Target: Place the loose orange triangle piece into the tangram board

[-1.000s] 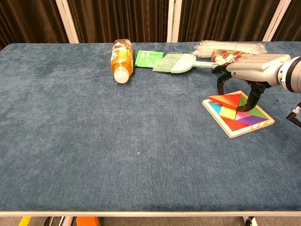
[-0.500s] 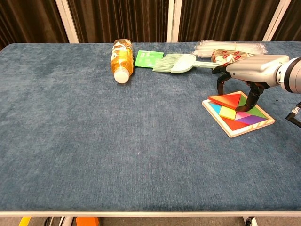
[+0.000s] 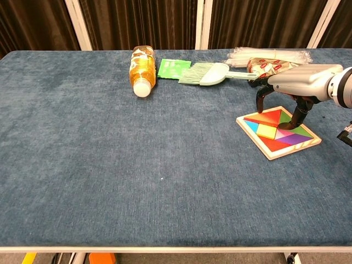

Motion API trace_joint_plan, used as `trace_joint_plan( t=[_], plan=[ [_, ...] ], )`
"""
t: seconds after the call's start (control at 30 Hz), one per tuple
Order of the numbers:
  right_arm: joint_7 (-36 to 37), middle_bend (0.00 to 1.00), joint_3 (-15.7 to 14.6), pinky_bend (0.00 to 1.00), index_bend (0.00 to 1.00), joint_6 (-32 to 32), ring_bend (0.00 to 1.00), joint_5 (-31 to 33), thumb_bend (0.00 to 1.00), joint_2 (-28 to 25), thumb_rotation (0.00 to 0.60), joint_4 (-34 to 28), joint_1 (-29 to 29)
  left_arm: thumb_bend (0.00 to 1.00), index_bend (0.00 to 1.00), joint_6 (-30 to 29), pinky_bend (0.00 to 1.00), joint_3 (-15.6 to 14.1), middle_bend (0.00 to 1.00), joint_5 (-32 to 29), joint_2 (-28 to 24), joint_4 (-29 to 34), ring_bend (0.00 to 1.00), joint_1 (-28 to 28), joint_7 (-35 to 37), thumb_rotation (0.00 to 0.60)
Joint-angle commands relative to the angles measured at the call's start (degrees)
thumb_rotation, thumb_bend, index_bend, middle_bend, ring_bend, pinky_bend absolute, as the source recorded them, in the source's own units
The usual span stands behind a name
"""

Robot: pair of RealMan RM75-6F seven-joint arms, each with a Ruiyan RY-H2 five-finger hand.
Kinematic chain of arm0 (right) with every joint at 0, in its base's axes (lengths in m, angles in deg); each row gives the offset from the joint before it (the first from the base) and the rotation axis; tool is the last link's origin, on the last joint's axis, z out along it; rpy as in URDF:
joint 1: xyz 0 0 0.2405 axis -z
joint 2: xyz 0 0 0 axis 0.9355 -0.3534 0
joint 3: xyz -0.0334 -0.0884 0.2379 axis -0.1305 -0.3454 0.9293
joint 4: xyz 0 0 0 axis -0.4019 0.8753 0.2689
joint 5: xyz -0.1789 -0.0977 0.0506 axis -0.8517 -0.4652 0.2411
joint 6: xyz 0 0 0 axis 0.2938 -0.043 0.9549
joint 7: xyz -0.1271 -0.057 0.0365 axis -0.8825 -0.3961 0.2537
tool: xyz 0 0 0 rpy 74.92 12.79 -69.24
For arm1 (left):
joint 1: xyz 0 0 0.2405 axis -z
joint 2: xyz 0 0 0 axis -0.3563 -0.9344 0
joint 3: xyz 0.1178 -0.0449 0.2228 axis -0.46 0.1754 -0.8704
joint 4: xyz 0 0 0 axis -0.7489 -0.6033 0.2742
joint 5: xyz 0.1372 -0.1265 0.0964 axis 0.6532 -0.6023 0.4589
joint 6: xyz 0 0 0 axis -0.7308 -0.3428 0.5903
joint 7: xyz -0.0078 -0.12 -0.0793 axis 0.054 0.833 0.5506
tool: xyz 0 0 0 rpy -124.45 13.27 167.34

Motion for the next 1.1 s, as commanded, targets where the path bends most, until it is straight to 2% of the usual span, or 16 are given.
trace_joint_plan(
  t=[0.03,0.27,0.43,0.73,1.1],
  plan=[
    [0.2,0.00,0.1,0.00,0.25,0.3,0.00,-0.3,0.23,-0.2,0.600,-0.3,0.1,0.00,0.19,0.0,0.13,0.0,0.13,0.0,0.0,0.0,0.05,0.0,0.0,0.600],
    [2.0,0.00,0.7,0.00,0.21,2.5,0.00,-3.6,0.23,-2.4,0.600,-3.3,1.3,0.00,0.19,0.1,0.13,0.0,0.13,0.0,0.1,-0.1,0.05,0.0,0.0,0.600],
    [2.6,0.00,0.4,0.00,0.11,3.3,0.00,-5.5,0.23,-3.3,0.600,-4.1,2.2,0.00,0.19,0.0,0.13,-0.1,0.13,0.2,0.1,0.0,0.05,0.1,-0.1,0.600],
    [3.0,0.00,0.9,0.00,0.01,3.6,0.00,-7.1,0.21,-1.9,0.600,-3.2,2.5,0.00,0.19,0.4,0.13,-0.2,0.13,0.1,-0.1,0.2,0.05,0.1,-0.2,0.600],
    [-0.2,0.00,0.9,0.00,0.00,3.3,0.00,-6.2,0.21,1.2,0.600,-1.0,1.9,0.00,0.19,0.1,0.13,-0.1,0.13,0.0,-0.2,-0.1,0.05,0.0,0.6,0.600]
  ],
)
